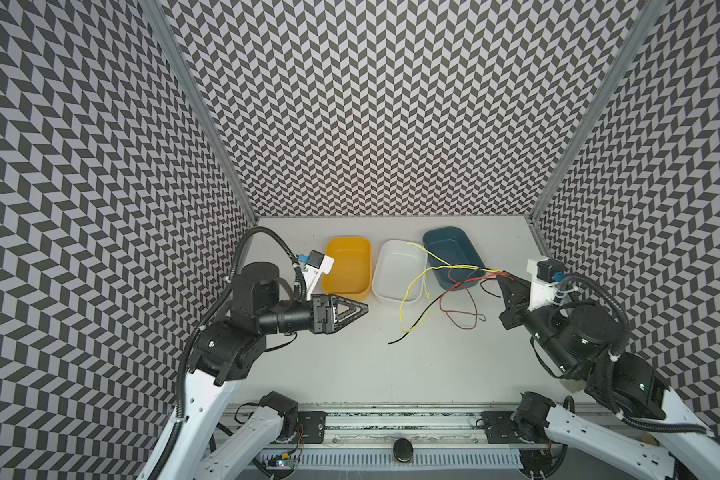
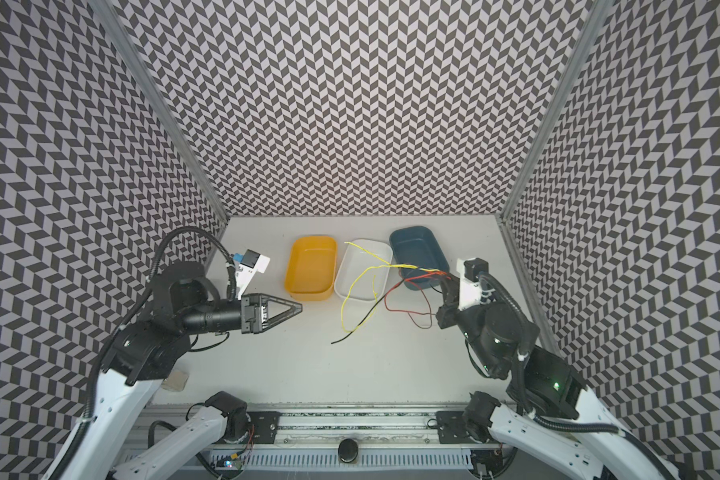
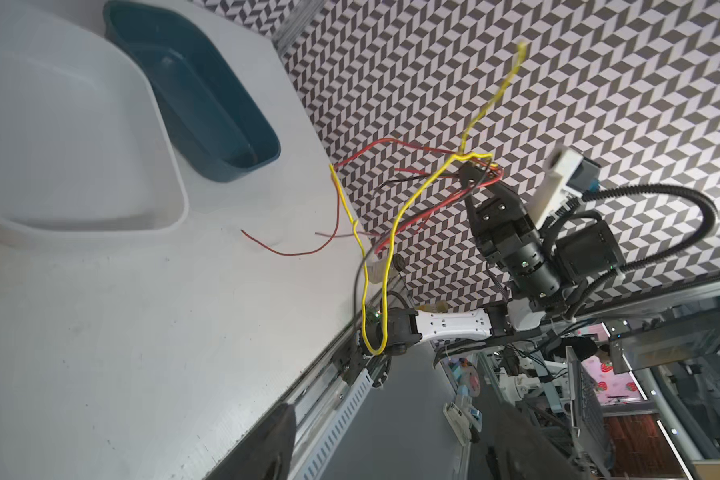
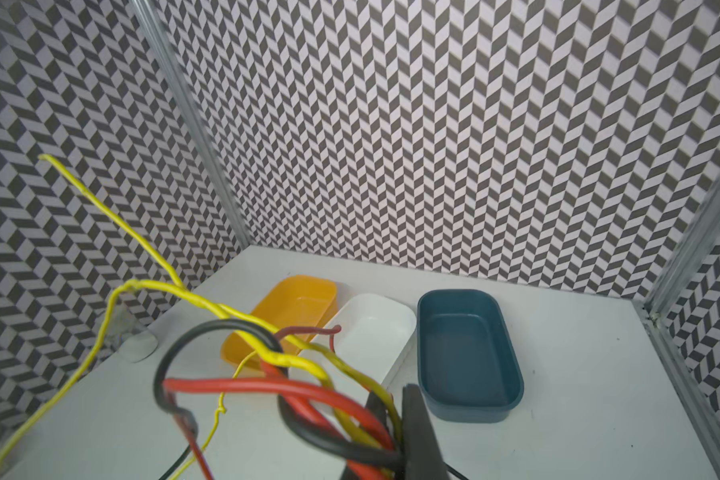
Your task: Untangle the cables
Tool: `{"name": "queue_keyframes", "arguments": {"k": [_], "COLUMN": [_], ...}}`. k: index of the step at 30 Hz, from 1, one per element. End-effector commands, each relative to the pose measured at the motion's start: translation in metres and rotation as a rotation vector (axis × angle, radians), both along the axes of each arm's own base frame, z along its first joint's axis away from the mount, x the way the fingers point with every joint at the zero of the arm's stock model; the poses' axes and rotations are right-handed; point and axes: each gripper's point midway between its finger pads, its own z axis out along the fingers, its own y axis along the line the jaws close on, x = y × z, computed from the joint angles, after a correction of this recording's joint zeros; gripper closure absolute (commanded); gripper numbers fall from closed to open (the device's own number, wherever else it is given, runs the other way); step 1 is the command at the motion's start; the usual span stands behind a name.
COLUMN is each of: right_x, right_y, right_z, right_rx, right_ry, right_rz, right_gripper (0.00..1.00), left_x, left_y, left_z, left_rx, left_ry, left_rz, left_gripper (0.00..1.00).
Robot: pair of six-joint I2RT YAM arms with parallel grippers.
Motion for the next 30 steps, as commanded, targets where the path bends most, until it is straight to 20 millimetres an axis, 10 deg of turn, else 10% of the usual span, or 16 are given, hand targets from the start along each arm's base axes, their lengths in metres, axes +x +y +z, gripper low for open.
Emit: {"name": "queue_keyframes", "arguments": {"k": [1, 13, 19, 30], "right_x": [-0.005, -0.007, -0.022, -0.012], "right_y": [0.023, 0.067, 0.08, 0.091], "right_z": [-0.01, -0.052, -0.047, -0.052], "right_rx": [-0.019, -0.271, -0.252, -0.289], "right_ry": [0.087, 0.358, 0.411, 0.471], "right_rz": [0.116, 0.296, 0.406, 0.397], "right_gripper": [1.0, 1.0, 1.0, 1.0], "left_x": [0.009, 0.013, 0.026, 0.042], "left_y": [-0.005, -0.037, -0.031, -0.084], "left_z": [0.0, -0.014, -0.045, -0.045], "left_rx": [-0.023, 0.348, 0.581, 0.639], "left_ry": [-0.073, -0.362, -0.656, -0.898], "left_rz": [0.002, 0.033, 0.157, 0.173], "left_gripper": [0.2, 0.11, 0.06, 0.02]}}
